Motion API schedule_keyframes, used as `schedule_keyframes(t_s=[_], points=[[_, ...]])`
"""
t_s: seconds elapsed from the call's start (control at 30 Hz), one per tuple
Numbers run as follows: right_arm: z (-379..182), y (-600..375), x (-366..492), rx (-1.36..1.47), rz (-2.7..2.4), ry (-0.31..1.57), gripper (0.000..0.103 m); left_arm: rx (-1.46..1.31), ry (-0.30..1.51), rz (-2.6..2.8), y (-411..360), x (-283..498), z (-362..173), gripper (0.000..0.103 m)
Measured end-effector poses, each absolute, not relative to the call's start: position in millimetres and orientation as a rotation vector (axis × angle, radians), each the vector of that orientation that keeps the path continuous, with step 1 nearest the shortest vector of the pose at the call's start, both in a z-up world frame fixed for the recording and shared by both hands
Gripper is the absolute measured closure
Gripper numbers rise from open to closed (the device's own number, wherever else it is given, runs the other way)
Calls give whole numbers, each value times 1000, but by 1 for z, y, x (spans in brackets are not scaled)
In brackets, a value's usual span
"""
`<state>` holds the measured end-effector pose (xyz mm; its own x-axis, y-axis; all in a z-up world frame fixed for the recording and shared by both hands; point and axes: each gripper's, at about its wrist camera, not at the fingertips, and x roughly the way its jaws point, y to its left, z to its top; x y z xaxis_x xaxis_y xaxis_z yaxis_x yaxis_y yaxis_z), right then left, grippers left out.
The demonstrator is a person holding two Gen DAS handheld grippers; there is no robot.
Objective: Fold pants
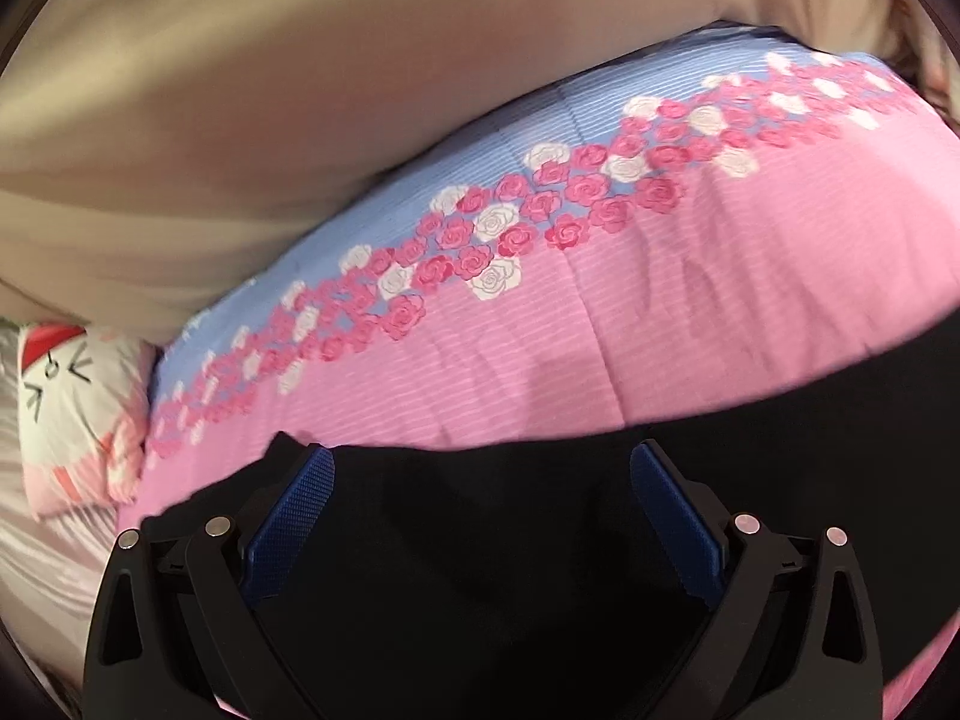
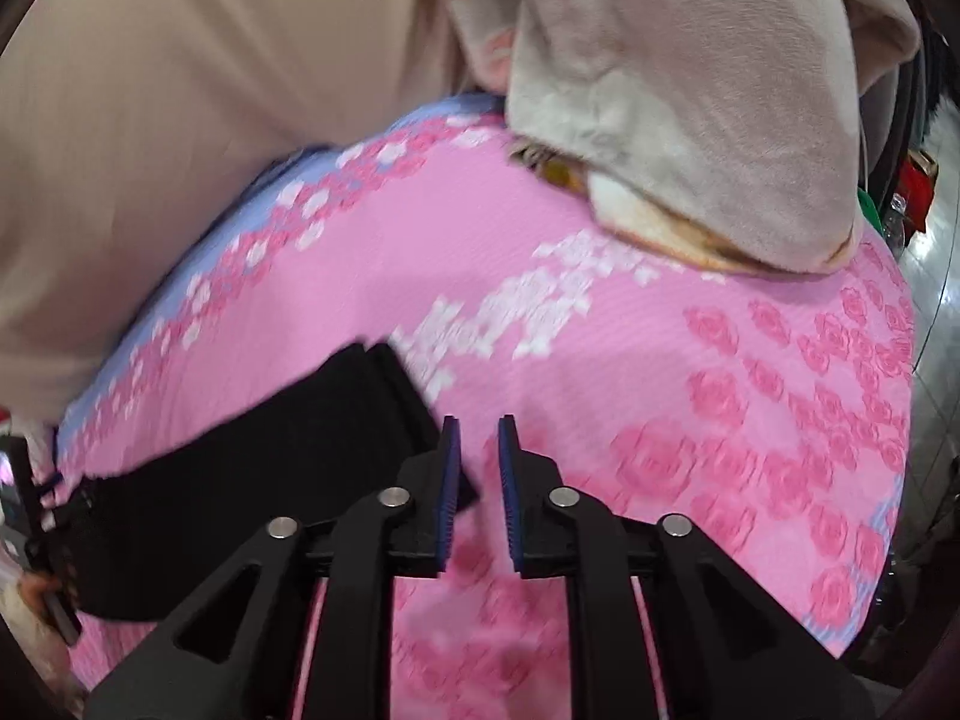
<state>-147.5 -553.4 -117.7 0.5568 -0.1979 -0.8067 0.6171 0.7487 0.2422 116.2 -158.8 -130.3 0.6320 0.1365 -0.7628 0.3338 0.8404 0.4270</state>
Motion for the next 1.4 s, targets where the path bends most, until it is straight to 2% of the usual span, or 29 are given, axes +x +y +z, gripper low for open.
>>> schedule_keyframes(t_s=[0.03, 0.1, 0.37, 0.4, 0.43, 0.47, 0.5, 0.53, 0.57, 0.77, 1.07, 1.27, 1.4], points=[[-120, -542, -141, 528, -517, 852, 31, 588, 893, -132, -157, 111, -127, 5], [-122, -531, -133, 485, -521, 845, 29, 592, 903, -143, -151, 101, -120, 5], [-168, -565, -101, 623, -353, 916, 30, 550, 940, -161, -117, 76, -88, 5], [-173, -561, -95, 599, -329, 948, 32, 555, 944, -159, -116, 74, -87, 5], [-172, -554, -92, 530, -321, 947, 39, 556, 949, -161, -114, 71, -86, 5], [-172, -548, -89, 484, -320, 963, 40, 559, 952, -160, -113, 70, -86, 5], [-171, -545, -88, 457, -315, 972, 53, 565, 956, -157, -112, 68, -87, 5], [-171, -548, -89, 489, -300, 969, 78, 568, 962, -155, -111, 67, -87, 5], [-171, -551, -90, 547, -275, 962, 86, 571, 973, -154, -110, 66, -89, 5], [-133, -526, -88, 667, -211, 882, 87, 522, 1032, -130, -86, 72, -90, 5], [-48, -373, -4, 623, 89, 820, 87, 385, 1023, -71, -7, 86, -76, 5], [-36, -247, 68, 520, 252, 884, 87, 298, 999, -39, 69, 86, -72, 5], [-53, -167, 107, 450, 324, 967, 87, 263, 977, 8, 120, 84, -71, 5]])
